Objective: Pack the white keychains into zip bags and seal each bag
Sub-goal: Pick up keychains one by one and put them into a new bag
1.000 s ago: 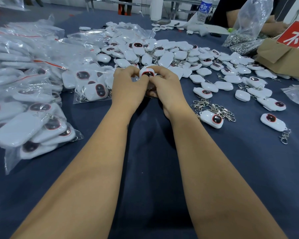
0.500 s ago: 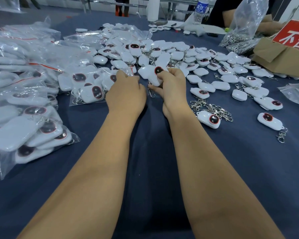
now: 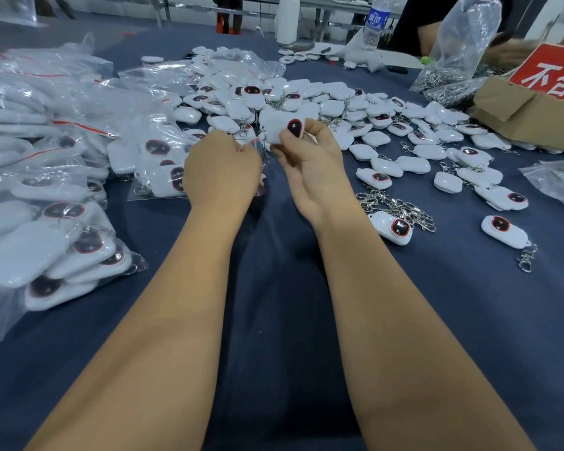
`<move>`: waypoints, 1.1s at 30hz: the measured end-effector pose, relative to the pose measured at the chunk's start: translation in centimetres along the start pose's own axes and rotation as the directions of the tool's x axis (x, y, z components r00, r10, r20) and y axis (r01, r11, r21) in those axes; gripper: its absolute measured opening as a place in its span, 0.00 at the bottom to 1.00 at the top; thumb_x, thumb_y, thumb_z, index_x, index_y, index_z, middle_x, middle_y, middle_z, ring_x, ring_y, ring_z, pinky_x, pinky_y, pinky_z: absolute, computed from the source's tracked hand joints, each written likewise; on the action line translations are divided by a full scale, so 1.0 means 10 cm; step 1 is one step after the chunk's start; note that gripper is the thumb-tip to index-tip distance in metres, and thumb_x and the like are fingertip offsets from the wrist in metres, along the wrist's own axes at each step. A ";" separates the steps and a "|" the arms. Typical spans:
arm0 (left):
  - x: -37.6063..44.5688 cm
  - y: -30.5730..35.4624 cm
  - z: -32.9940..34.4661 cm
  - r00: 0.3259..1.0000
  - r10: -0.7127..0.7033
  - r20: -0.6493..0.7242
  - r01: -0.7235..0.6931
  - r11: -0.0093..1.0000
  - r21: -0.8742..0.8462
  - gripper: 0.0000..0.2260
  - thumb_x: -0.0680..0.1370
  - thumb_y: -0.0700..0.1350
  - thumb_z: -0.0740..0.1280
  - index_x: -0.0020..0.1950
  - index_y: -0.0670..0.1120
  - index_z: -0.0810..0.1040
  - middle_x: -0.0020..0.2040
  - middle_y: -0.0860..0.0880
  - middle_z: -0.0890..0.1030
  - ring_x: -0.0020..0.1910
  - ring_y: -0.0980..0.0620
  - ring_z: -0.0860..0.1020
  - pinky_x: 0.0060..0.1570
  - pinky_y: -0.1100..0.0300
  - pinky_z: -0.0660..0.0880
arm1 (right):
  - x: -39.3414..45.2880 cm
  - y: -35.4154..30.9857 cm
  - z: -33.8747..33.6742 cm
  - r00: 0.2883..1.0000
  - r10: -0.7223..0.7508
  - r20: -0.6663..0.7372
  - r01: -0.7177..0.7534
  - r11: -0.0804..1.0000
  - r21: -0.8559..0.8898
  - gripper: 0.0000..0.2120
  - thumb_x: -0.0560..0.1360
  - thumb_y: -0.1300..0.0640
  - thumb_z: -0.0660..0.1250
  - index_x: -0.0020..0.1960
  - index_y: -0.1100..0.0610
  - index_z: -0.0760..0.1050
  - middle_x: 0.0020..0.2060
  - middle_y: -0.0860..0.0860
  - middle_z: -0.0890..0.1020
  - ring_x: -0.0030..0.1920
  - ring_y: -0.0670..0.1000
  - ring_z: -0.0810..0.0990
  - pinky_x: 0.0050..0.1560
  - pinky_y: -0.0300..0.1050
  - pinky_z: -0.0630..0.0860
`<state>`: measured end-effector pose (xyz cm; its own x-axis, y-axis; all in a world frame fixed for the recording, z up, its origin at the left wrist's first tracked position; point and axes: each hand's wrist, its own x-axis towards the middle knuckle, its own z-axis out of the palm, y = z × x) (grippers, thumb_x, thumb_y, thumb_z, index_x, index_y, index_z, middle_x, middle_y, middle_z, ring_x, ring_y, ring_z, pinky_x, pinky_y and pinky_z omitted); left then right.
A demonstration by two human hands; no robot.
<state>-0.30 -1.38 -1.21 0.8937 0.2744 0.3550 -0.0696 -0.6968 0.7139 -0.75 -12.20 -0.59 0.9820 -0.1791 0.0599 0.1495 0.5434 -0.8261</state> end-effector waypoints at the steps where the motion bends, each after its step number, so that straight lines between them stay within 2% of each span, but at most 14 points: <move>1: 0.00 0.01 0.00 1.000 -0.029 0.002 0.029 0.996 -0.084 0.09 0.74 0.45 0.60 0.34 0.44 0.69 0.30 0.50 0.70 0.32 0.48 0.67 0.31 0.55 0.60 | -0.01 0.03 0.01 1.000 -0.014 -0.004 0.014 0.998 -0.068 0.12 0.77 0.73 0.63 0.48 0.58 0.68 0.39 0.54 0.78 0.38 0.49 0.77 0.49 0.41 0.76; 4: 0.03 0.05 -0.02 0.987 -0.158 -0.001 0.142 0.895 -0.423 0.05 0.73 0.45 0.60 0.37 0.46 0.70 0.33 0.50 0.75 0.35 0.47 0.77 0.37 0.54 0.74 | -0.02 0.09 0.03 0.991 -0.113 -0.074 0.085 0.947 -0.311 0.13 0.75 0.70 0.69 0.49 0.56 0.68 0.41 0.55 0.80 0.40 0.51 0.78 0.54 0.50 0.76; 6: 0.04 0.08 -0.04 0.978 -0.205 0.038 0.187 0.779 -0.599 0.04 0.74 0.44 0.62 0.42 0.44 0.73 0.30 0.50 0.77 0.32 0.48 0.79 0.37 0.54 0.78 | -0.03 0.10 0.01 0.986 -0.151 -0.076 0.115 0.928 -0.355 0.12 0.74 0.67 0.71 0.48 0.55 0.70 0.40 0.54 0.82 0.42 0.51 0.79 0.55 0.52 0.77; 9: 0.02 0.15 -0.05 0.973 -0.197 0.117 0.219 0.654 -0.724 0.04 0.75 0.43 0.64 0.46 0.43 0.76 0.23 0.51 0.75 0.22 0.53 0.73 0.33 0.52 0.81 | -0.03 0.13 0.02 0.974 -0.224 0.019 0.199 0.819 -0.538 0.06 0.75 0.60 0.72 0.44 0.53 0.75 0.38 0.47 0.83 0.42 0.45 0.81 0.50 0.41 0.77; 10: 0.01 0.16 -0.04 0.973 -0.194 0.122 0.220 0.638 -0.738 0.04 0.76 0.43 0.65 0.47 0.43 0.75 0.23 0.51 0.75 0.22 0.53 0.73 0.35 0.46 0.83 | -0.02 0.13 0.03 0.970 -0.239 0.044 0.214 0.752 -0.623 0.05 0.76 0.56 0.71 0.42 0.52 0.77 0.43 0.47 0.83 0.49 0.43 0.80 0.55 0.39 0.75; 12: 0.01 0.17 -0.03 0.971 -0.207 0.123 0.226 0.610 -0.759 0.03 0.78 0.44 0.65 0.48 0.45 0.74 0.23 0.51 0.75 0.22 0.54 0.73 0.39 0.42 0.83 | 0.00 0.10 0.04 0.989 -0.144 0.034 0.128 0.723 -0.679 0.15 0.77 0.44 0.66 0.39 0.54 0.79 0.53 0.49 0.82 0.60 0.48 0.76 0.65 0.42 0.70; 15: 0.03 0.16 -0.06 0.961 -0.221 0.164 0.256 0.501 -0.827 0.04 0.81 0.44 0.64 0.50 0.44 0.73 0.26 0.51 0.77 0.24 0.54 0.74 0.36 0.52 0.81 | -0.01 0.04 0.01 0.981 0.093 0.171 0.013 0.845 -0.534 0.14 0.81 0.49 0.61 0.43 0.55 0.79 0.41 0.48 0.84 0.46 0.49 0.81 0.53 0.44 0.76; 17: 0.05 0.16 -0.08 0.962 -0.189 0.198 0.264 0.445 -0.856 0.04 0.82 0.43 0.62 0.50 0.43 0.73 0.31 0.51 0.81 0.28 0.54 0.77 0.31 0.59 0.77 | -0.02 0.06 0.00 0.973 0.054 0.224 0.075 0.845 -0.529 0.10 0.82 0.56 0.61 0.46 0.55 0.79 0.39 0.50 0.82 0.42 0.51 0.79 0.47 0.48 0.74; 21: 0.04 0.11 -0.12 0.993 -0.095 0.075 0.117 0.588 -0.800 0.07 0.80 0.39 0.60 0.45 0.45 0.76 0.33 0.51 0.83 0.29 0.55 0.80 0.26 0.64 0.73 | 0.01 0.10 -0.02 0.988 -0.071 0.137 0.137 0.811 -0.569 0.13 0.83 0.58 0.60 0.49 0.63 0.81 0.42 0.60 0.80 0.44 0.54 0.75 0.49 0.53 0.75; 25: 0.08 -0.05 -0.13 0.983 -0.100 -0.154 0.012 0.873 -0.487 0.07 0.77 0.45 0.60 0.47 0.51 0.77 0.40 0.59 0.79 0.41 0.59 0.77 0.38 0.62 0.72 | 0.03 0.13 -0.03 0.991 -0.121 0.056 0.131 0.791 -0.597 0.15 0.83 0.58 0.59 0.45 0.66 0.79 0.39 0.57 0.78 0.42 0.53 0.72 0.52 0.54 0.75; 27: 0.11 -0.13 -0.12 0.992 -0.113 -0.061 0.086 0.938 -0.335 0.11 0.77 0.48 0.58 0.55 0.51 0.77 0.48 0.57 0.79 0.49 0.52 0.78 0.43 0.57 0.75 | 0.03 0.12 -0.02 0.984 -0.178 -0.012 0.143 0.826 -0.545 0.15 0.83 0.58 0.60 0.43 0.63 0.80 0.39 0.55 0.80 0.42 0.52 0.74 0.54 0.55 0.76; 29: 0.11 -0.16 -0.10 0.989 -0.132 0.073 0.148 0.941 -0.303 0.15 0.78 0.50 0.57 0.61 0.51 0.76 0.49 0.54 0.79 0.47 0.52 0.77 0.43 0.56 0.72 | 0.03 0.07 -0.02 0.964 -0.245 -0.107 0.175 0.881 -0.440 0.16 0.83 0.57 0.61 0.38 0.57 0.78 0.36 0.52 0.80 0.41 0.51 0.75 0.50 0.53 0.76; 31: 0.08 -0.14 -0.08 0.985 -0.125 0.122 0.159 0.930 -0.330 0.13 0.79 0.52 0.55 0.57 0.53 0.77 0.43 0.55 0.80 0.43 0.55 0.77 0.41 0.57 0.71 | 0.07 0.00 -0.08 0.938 -0.273 -0.215 0.195 0.926 -0.323 0.16 0.82 0.57 0.62 0.37 0.55 0.78 0.32 0.48 0.81 0.37 0.48 0.77 0.45 0.46 0.77; 33: 0.07 -0.12 -0.09 0.986 -0.130 0.106 0.161 0.909 -0.385 0.12 0.78 0.53 0.55 0.48 0.53 0.78 0.37 0.51 0.84 0.41 0.51 0.81 0.46 0.53 0.76 | 0.10 -0.09 -0.16 0.928 -0.215 -0.303 0.164 0.969 -0.187 0.12 0.82 0.56 0.64 0.41 0.56 0.79 0.33 0.48 0.84 0.35 0.48 0.82 0.42 0.45 0.80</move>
<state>0.02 0.24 -1.30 0.9372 0.2906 0.1928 -0.0896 -0.3336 0.9384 -0.07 -14.19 -0.74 0.8443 -0.5322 0.0634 0.2839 0.3437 -0.8951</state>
